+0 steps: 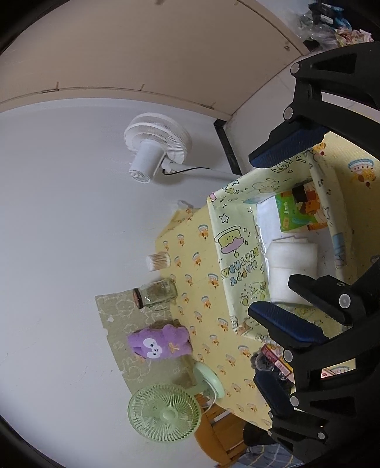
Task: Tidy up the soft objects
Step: 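Open the right gripper dropping the tissue pack while the left gripper releases the cloth into the box, then withdraw both grippers from the box back toward the remaining items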
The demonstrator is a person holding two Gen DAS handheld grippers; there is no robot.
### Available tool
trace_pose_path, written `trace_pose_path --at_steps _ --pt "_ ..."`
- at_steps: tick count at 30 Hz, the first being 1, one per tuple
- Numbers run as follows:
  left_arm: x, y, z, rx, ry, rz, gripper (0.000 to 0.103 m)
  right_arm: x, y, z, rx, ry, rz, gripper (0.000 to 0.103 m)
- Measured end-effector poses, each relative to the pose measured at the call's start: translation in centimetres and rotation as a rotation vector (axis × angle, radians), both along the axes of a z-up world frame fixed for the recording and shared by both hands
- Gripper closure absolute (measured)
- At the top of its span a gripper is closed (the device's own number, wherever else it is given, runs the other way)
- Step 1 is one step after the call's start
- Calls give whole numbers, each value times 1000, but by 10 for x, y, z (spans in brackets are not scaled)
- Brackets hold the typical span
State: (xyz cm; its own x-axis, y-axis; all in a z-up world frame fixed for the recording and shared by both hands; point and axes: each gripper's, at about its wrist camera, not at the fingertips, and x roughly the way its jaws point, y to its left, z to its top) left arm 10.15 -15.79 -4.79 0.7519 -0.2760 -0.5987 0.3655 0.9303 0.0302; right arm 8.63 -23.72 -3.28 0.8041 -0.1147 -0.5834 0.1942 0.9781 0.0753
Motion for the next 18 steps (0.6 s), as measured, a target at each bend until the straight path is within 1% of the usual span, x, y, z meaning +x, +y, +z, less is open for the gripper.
trace_pose_path --at_steps 18 --pt "-39 42 28 -31 -90 41 1 -36 44 31 -39 -72 47 8"
